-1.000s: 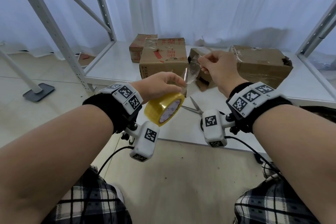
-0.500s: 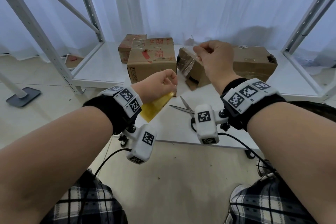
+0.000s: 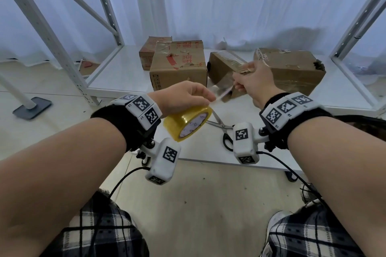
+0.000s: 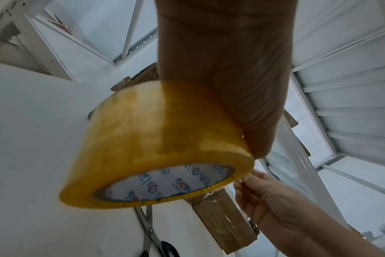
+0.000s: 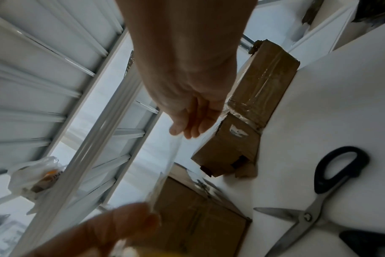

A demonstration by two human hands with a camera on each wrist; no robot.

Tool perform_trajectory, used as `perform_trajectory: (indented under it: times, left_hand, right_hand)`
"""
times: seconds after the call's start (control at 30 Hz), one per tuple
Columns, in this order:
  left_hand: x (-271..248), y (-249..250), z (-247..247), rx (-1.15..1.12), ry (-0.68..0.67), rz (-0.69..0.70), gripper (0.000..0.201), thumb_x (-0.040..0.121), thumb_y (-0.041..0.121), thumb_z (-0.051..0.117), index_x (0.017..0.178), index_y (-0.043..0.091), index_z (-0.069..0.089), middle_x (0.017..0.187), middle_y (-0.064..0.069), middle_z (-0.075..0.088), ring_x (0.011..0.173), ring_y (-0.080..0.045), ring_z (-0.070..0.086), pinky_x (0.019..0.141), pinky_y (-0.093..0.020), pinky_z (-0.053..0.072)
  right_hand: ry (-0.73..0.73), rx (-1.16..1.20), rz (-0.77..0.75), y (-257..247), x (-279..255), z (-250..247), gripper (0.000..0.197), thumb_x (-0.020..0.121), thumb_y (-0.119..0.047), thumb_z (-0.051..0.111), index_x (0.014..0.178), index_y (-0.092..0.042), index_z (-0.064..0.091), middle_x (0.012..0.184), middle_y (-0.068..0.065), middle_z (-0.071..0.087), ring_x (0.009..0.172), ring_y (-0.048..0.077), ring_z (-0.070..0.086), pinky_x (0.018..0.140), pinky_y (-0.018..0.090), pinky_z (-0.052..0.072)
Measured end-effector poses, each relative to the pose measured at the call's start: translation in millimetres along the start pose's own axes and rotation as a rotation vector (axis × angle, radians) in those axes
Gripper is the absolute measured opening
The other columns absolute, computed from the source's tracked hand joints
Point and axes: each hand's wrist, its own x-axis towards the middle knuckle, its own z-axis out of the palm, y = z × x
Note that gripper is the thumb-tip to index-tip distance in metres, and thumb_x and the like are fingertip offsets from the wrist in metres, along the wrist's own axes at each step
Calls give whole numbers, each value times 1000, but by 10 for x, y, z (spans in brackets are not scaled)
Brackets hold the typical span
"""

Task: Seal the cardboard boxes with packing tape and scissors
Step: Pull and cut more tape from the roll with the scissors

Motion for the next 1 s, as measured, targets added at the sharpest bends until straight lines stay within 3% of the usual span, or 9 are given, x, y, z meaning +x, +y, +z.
perform_trajectory:
  times: [0.07, 0.23, 0.4, 0.5, 0.63, 0.7, 0.77, 0.87, 1.0]
  left_hand:
    - [1, -28, -3, 46, -50, -50, 20, 95, 23, 56, 112, 29, 64, 118, 1, 63, 102, -22, 62, 85, -33, 52]
    - [44, -60, 35, 54, -94, -115, 21, 96, 21, 54, 114, 29, 63, 125, 3, 59, 104, -20, 59, 89, -34, 50]
    - [81, -93, 69, 22, -105, -147, 22, 97, 20, 53, 116, 25, 64, 115, 5, 61, 99, -16, 60, 82, -29, 50]
    - [87, -119, 55, 23, -100, -158, 22, 97, 20, 53, 117, 25, 63, 105, 9, 62, 93, -13, 60, 73, -25, 49]
    - [68, -147, 19, -22, -88, -171, 23, 97, 20, 53, 117, 23, 65, 109, 3, 64, 95, -17, 62, 73, -27, 51]
    - [62, -155, 7, -49, -71, -177, 23, 97, 20, 53, 116, 23, 66, 109, 0, 64, 97, -20, 62, 76, -30, 51]
    - [61, -170, 3, -53, -54, -174, 23, 97, 20, 53, 116, 22, 65, 110, -1, 64, 98, -21, 62, 76, -30, 51]
    - [64, -203, 1, -47, -23, -167, 23, 96, 21, 54, 116, 22, 65, 108, -1, 65, 96, -20, 62, 72, -28, 50]
    - [74, -226, -10, -47, 31, -140, 19, 96, 22, 55, 113, 26, 64, 109, 0, 65, 97, -20, 62, 73, -29, 50]
  right_hand:
    - [-36, -23, 73, 78, 10, -14, 37, 86, -5, 68, 114, -10, 45, 82, 15, 65, 61, 18, 60, 59, 26, 53]
    - [-224, -477, 70, 218, -67, 71, 28, 87, -12, 66, 110, -9, 50, 102, 15, 61, 86, 28, 65, 81, 44, 57]
    - [-246, -574, 86, 335, -115, 83, 26, 89, -19, 61, 113, -9, 53, 109, 13, 60, 99, 30, 63, 88, 44, 54]
    - [-214, -622, 88, 339, -112, 48, 16, 92, -15, 55, 102, -3, 56, 97, 17, 66, 86, 31, 69, 83, 45, 56]
    - [-175, -654, 164, 383, -69, -19, 16, 92, -10, 52, 97, 3, 59, 88, 19, 70, 66, 24, 65, 71, 37, 55]
    - [-242, -685, 183, 405, -84, -23, 14, 92, -13, 55, 95, 0, 60, 92, 17, 69, 69, 22, 63, 68, 33, 54]
    - [-379, -836, 177, 450, -124, 4, 21, 91, -19, 60, 97, 1, 62, 94, 15, 67, 82, 27, 64, 73, 35, 55]
    - [-578, -1069, 193, 563, -256, 100, 32, 85, -33, 70, 86, -4, 57, 84, 9, 56, 76, 24, 55, 68, 31, 45]
    - [-581, -1209, 195, 749, -365, 168, 52, 81, -34, 73, 119, -9, 50, 121, 13, 47, 109, 30, 51, 88, 37, 46]
